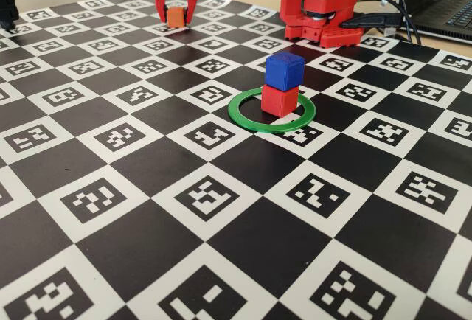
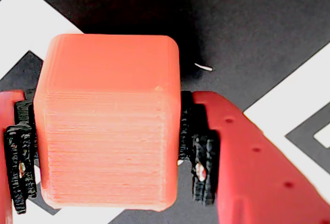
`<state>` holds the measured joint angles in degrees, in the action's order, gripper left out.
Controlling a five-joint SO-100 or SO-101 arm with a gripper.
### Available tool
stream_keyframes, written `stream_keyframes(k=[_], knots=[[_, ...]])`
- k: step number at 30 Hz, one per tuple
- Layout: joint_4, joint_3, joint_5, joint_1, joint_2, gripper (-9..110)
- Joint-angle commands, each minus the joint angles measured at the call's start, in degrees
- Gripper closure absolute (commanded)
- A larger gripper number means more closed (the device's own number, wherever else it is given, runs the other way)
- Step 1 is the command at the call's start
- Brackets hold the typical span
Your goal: Grab the red cube then put it in the green circle then put the blue cube on top and finally the orange cube on top
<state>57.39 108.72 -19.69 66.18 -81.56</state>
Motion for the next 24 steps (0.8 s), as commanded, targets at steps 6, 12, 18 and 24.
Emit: stream_keyframes(k=[6,12,18,24], knots=[[7.2,-6.6,0.2,0.2,-3.8,92],[11.0,-7.6,0.4,-0.3,-7.6,92],[15.2,-8.3,0.8,-1.5,-12.3,92],[21.8,-11.1,1.8,-4.9,-16.1,93]])
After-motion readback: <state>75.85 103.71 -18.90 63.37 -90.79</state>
